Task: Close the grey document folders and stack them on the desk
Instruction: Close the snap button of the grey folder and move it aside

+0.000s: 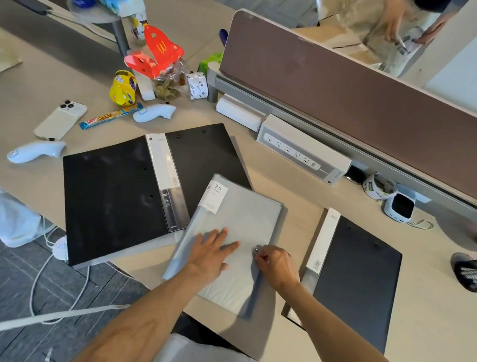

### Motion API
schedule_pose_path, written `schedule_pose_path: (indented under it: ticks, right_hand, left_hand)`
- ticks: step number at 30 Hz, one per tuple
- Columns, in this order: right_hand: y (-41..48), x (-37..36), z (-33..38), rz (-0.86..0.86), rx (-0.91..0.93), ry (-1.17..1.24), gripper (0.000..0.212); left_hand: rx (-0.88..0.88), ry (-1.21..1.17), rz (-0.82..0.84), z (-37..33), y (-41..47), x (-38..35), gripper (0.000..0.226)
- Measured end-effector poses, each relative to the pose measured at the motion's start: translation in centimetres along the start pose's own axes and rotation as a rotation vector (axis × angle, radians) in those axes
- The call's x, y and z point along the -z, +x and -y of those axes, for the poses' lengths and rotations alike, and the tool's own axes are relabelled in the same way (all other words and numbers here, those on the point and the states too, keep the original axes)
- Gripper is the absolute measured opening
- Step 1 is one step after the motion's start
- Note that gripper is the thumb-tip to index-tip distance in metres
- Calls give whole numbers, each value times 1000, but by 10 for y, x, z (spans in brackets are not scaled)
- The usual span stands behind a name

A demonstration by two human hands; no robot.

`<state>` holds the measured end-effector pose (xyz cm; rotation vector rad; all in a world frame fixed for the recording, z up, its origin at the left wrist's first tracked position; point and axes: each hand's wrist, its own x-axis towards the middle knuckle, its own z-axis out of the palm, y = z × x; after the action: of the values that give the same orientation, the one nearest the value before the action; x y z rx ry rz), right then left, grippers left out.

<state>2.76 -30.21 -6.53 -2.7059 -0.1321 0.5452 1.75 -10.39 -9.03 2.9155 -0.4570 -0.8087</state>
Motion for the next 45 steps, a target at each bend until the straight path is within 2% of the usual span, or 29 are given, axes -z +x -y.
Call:
schedule_pose_path:
  ticks: [4,6,8,11,14,16,18,21,25,28,34,38,41,43,45]
  right_hand:
    - [-2,0,-3,38,-8,29,30]
    - [0,0,-6,37,-60,77,26]
    - [0,4,-6,-28,-130,172,20]
    - [3,9,-2,-86,-265,276,30]
    - [7,7,8,-89,-385,443,33]
    - [8,3,13,-97,-443,555,33]
    - [5,1,15,-137,-487,633,38]
    - [2,2,11,-220,-582,781,38]
    - [0,7,7,-309,-729,1031,46]
    - [-2,18,4,-403,-719,1117,41]
    - [-25,52,-36,-564,-694,1157,39]
    - [-54,68,-87,-618,-735,1136,46]
    - [-79,73,-127,-566,-746,1006,35]
    - [-89,72,-156,-503,-739,936,28]
    - [-89,65,-189,-463,-763,906,47]
  left_hand:
    - [-52,17,-83,11,-1,7,53]
    - [-57,6,-124,15,1,12,48]
    - [-2,-8,-165,18,2,19,45]
    - [191,-106,-236,25,7,26,44]
    - [413,-423,-210,32,16,31,53]
    - [456,-677,-245,36,22,36,51]
    - [442,-863,-292,41,27,41,53]
    - [478,-1216,-236,51,30,46,60]
    - [413,-1493,-137,55,30,67,28]
    - [292,-1629,-100,44,32,91,24]
    - [150,-1608,-5,-16,44,110,26]
    - [63,-1474,-10,-85,51,102,35]
    - [75,-1329,9,-137,57,92,38]
    - [92,-1208,33,-162,69,79,50]
    - [119,-1085,16,-169,100,50,56]
